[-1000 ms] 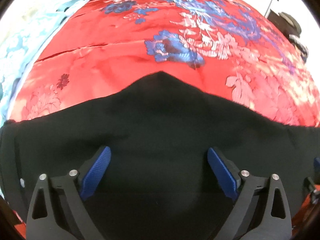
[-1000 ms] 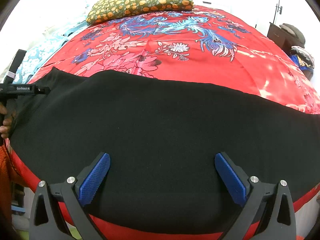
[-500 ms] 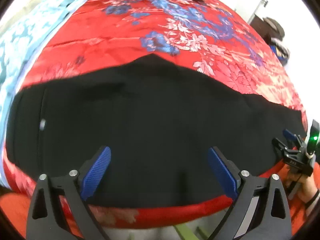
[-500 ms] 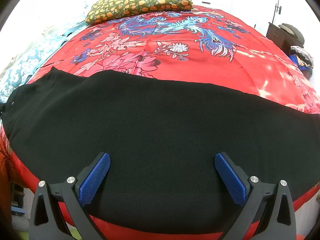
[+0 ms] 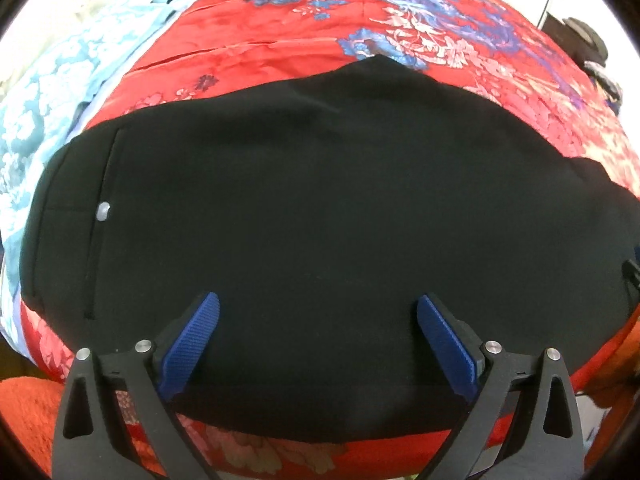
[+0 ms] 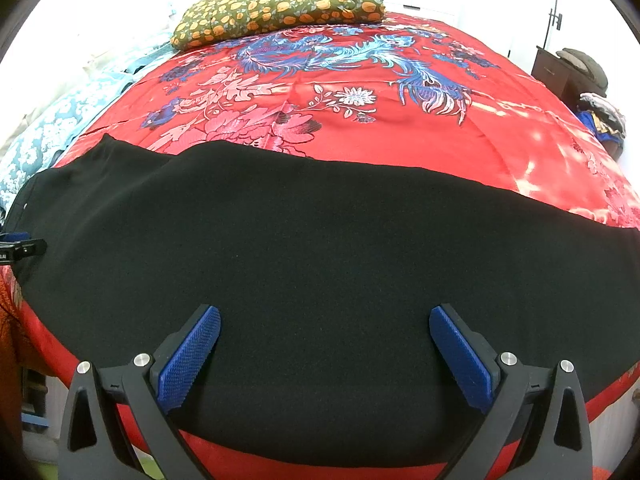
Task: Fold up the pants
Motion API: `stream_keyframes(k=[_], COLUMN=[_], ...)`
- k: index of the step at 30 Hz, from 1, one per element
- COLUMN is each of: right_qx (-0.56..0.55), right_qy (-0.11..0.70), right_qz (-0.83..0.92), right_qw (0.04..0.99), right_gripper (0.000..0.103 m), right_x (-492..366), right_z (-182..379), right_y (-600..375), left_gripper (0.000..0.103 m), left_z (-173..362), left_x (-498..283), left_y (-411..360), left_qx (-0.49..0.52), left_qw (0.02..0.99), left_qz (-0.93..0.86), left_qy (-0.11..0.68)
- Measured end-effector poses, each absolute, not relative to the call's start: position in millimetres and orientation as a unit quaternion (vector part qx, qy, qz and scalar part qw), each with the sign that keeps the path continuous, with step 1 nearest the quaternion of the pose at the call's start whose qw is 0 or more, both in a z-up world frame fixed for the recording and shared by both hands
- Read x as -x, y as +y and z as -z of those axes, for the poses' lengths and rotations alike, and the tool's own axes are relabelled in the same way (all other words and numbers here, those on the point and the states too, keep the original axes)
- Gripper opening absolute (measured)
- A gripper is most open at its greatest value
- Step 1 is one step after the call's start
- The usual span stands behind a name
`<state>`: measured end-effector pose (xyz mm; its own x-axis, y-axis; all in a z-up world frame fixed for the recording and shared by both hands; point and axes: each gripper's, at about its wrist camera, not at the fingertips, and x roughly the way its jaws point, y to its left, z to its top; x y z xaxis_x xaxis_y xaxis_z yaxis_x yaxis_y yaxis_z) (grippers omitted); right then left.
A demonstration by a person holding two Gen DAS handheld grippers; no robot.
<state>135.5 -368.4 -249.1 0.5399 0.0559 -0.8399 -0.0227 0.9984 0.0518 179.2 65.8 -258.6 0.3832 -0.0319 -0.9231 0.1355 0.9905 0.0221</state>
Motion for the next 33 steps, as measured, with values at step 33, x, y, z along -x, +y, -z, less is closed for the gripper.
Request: stream_keyframes(k=[33], right_qx=[-0.062], right_qy=[0.422], right_qz=[0.027], right_qw=[0.904], right_gripper=[0.103], right_x=[-123.5], right_z=[205.4], right_y=[-394.0], left_gripper=[0.101], left_z=[219.0], left_x=[-170.2], left_y=[76.4], left_qx=[0.0], left_qw=[0.881], left_qz=[0.053], left_qy=[0.47])
